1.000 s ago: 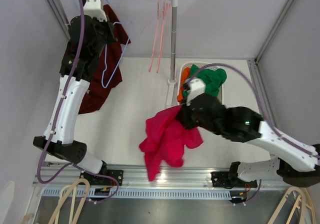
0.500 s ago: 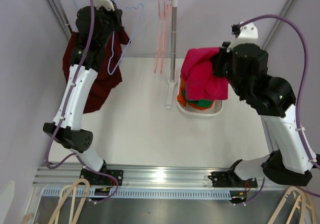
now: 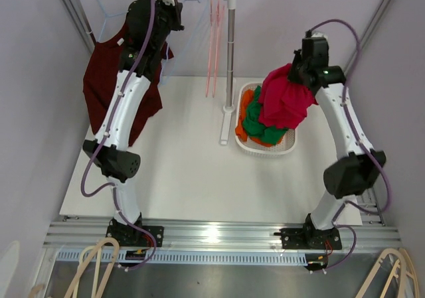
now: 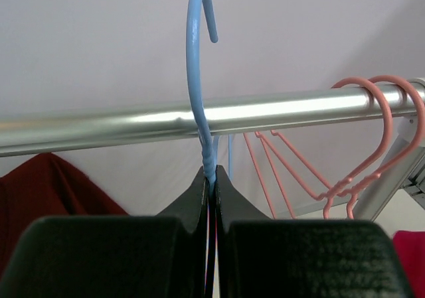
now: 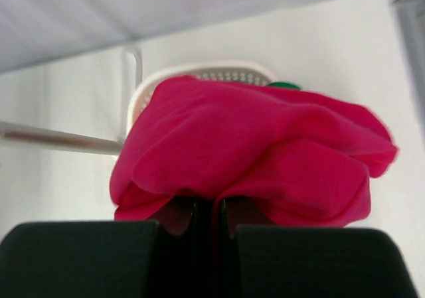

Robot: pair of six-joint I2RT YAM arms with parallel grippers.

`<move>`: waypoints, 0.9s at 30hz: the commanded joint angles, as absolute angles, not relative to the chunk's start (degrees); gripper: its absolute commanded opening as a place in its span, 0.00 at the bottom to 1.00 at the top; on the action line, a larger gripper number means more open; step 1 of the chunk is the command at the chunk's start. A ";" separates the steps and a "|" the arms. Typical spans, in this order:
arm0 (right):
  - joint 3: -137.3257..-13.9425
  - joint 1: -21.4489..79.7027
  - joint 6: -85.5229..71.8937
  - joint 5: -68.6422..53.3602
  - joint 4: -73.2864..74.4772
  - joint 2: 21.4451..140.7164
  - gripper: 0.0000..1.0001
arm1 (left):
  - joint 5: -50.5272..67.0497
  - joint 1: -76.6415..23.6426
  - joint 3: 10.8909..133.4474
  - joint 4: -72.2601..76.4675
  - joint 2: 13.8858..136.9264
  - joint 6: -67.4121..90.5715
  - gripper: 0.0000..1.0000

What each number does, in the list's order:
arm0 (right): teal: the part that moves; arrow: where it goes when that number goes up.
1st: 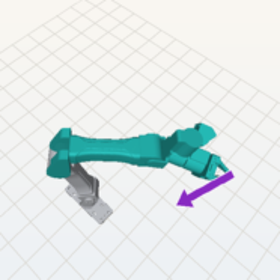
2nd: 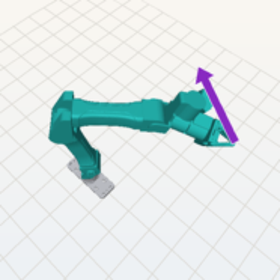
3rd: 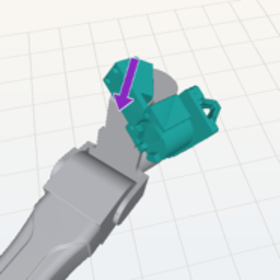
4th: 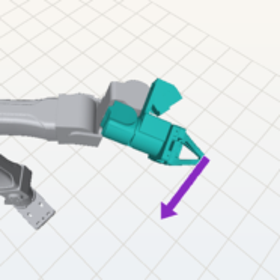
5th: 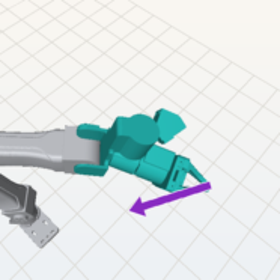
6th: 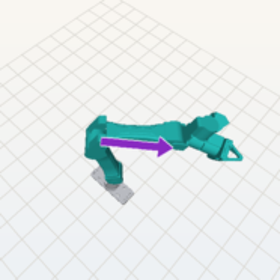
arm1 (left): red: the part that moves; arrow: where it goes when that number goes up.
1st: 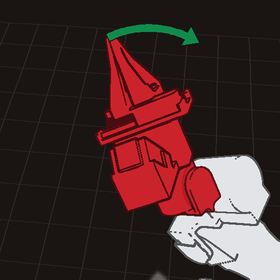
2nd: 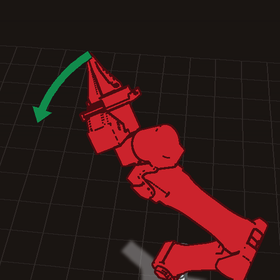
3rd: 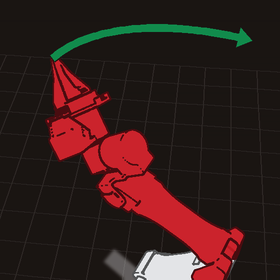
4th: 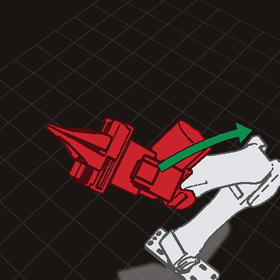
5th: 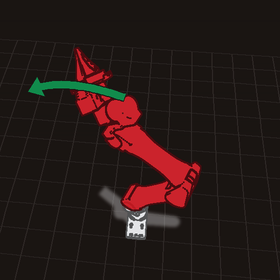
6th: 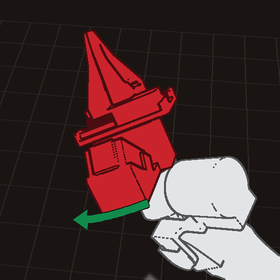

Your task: Remove the t-shirt from the hanger

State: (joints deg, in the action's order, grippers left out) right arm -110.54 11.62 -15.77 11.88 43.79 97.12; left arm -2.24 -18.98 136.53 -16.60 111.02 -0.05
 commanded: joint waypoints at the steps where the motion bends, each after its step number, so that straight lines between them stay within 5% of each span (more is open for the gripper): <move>1: -108.29 11.25 -17.05 0.02 38.59 104.57 0.00 | -0.62 -20.12 141.33 -12.57 113.11 -1.05 0.01; 16: -94.67 14.77 -19.69 -6.50 34.98 119.97 0.00 | -1.76 -25.66 133.18 -7.39 115.66 -1.85 0.01; 27: -94.83 13.62 -19.16 -4.92 34.89 111.97 0.10 | -9.75 -26.54 131.04 -5.10 114.79 -3.43 0.01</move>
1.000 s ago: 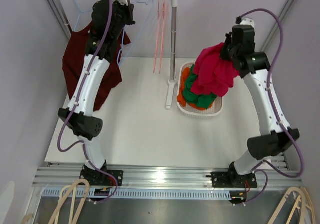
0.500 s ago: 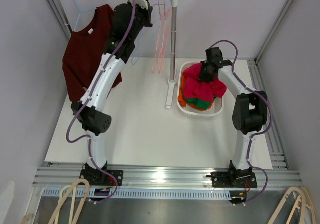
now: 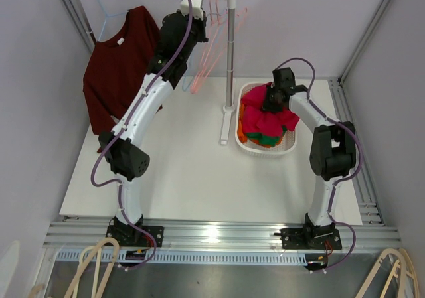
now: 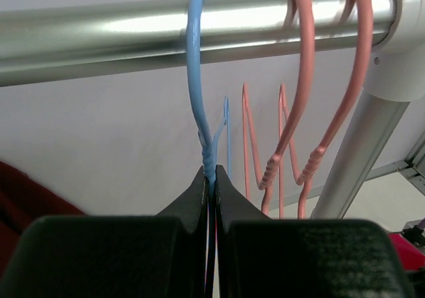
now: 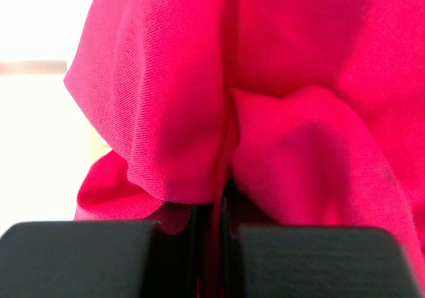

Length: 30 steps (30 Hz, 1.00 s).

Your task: Remove the t-shirt from the hanger

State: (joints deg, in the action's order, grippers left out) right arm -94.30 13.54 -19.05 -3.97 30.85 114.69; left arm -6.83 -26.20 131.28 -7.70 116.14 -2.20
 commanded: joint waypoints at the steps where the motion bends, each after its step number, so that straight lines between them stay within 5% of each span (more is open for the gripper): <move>1: -95.18 13.62 -19.16 -5.27 35.07 111.71 0.28 | -9.58 -26.54 130.96 -5.10 114.70 -3.60 0.01; 5: -96.24 13.71 -19.34 -5.10 35.25 110.22 0.63 | -8.70 -26.54 130.96 -5.27 114.17 -4.13 0.12; 9: -99.74 13.71 -19.25 -4.40 36.99 108.37 0.63 | -8.53 -26.54 131.22 -5.27 113.47 -4.40 0.29; 19: -112.23 15.29 -18.19 -0.71 44.47 105.91 0.68 | -7.73 -26.46 133.60 -7.21 111.01 -4.74 0.40; 27: -111.88 16.00 -18.19 -0.09 45.35 101.96 0.68 | -7.56 -26.54 130.17 -6.68 106.01 -4.57 0.78; 30: -111.53 16.00 -18.28 1.57 45.88 101.60 0.68 | -6.33 -26.54 128.68 -6.77 103.72 -3.34 0.86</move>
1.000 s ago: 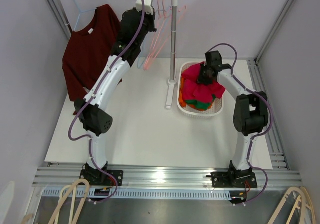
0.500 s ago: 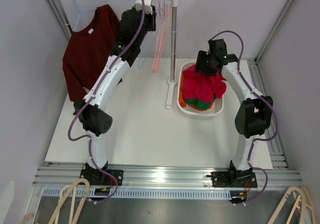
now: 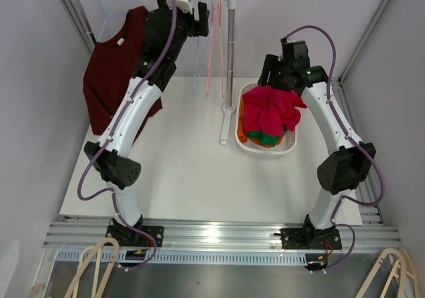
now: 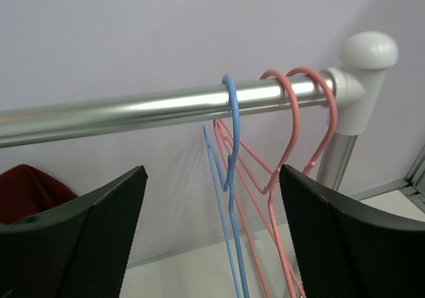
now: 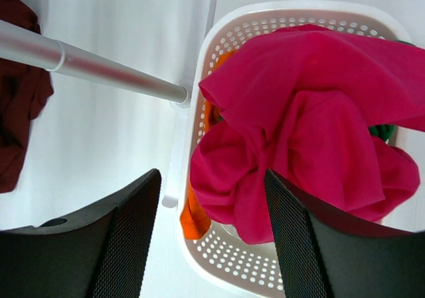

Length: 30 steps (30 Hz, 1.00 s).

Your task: Remove the t-shirt from the hanger

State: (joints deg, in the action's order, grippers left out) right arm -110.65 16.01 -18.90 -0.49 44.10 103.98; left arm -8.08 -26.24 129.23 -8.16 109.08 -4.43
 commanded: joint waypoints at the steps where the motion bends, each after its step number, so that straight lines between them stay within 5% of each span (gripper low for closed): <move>1: -111.27 16.00 -18.37 1.67 45.88 101.43 0.68 | -6.33 -26.54 127.28 -6.77 101.80 -2.64 0.87; 11: -103.98 17.05 -19.51 0.79 43.68 96.42 0.68 | -7.76 -23.39 110.06 -8.42 85.10 -0.45 0.93; 18: -104.15 17.75 -18.46 -1.67 44.73 93.96 0.68 | 6.21 -6.36 111.97 -18.19 84.46 4.66 1.00; 30: -106.17 17.58 -16.79 -4.13 46.40 92.81 0.69 | 10.17 4.72 116.10 -19.77 90.34 2.26 0.99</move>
State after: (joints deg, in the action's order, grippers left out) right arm -104.38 17.54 -18.02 -2.15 45.82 95.64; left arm 5.26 0.30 112.29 -18.39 87.88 1.02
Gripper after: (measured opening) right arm 0.681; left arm 0.994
